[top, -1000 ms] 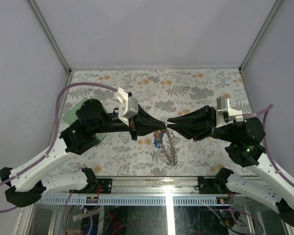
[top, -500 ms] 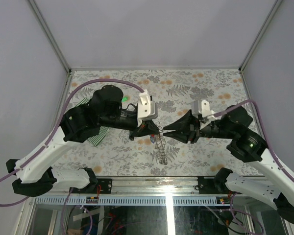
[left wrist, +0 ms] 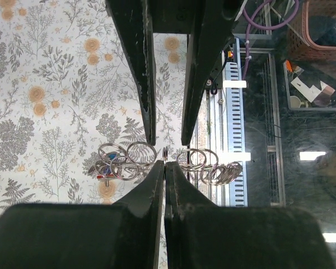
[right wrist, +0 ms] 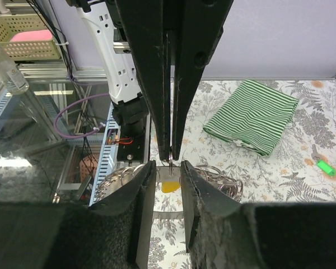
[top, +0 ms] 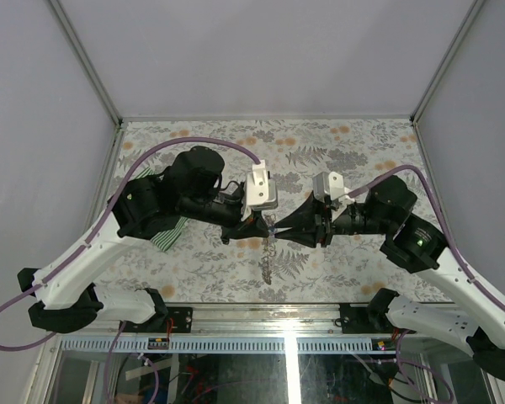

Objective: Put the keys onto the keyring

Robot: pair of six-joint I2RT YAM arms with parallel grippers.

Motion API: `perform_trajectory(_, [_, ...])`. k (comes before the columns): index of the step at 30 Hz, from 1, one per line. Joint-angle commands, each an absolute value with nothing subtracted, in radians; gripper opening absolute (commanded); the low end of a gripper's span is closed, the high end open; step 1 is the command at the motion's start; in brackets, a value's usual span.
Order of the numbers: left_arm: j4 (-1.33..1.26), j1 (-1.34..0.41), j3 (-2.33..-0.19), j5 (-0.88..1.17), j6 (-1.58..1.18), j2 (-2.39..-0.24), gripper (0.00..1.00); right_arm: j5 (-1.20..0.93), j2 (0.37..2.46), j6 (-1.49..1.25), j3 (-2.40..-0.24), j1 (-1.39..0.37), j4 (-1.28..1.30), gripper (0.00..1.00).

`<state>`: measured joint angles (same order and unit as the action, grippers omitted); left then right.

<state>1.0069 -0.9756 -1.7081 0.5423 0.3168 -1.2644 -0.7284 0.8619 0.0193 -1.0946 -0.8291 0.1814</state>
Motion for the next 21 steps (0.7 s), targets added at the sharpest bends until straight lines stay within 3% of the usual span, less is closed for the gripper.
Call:
perform_trajectory(1, [0.990,-0.982,-1.761,0.545,0.334,-1.259,0.00,-0.767,0.883,0.024,-1.091,-0.829,0.132,0.31])
perform_trajectory(11, [0.988,-0.982,-1.761,0.549,0.337,-1.267,0.00,-0.787,0.925,0.016,-1.089,-0.829,0.121,0.30])
perform_trajectory(17, [0.988,-0.982,-1.762,0.551,0.338,-1.270,0.00,-0.777,0.925,0.018,-1.082,-0.830,0.117,0.16])
perform_trajectory(21, [0.988,-0.982,-1.762,0.546,0.340,-1.272,0.00,-0.764,0.916,0.015,-1.080,-0.829,0.112,0.00])
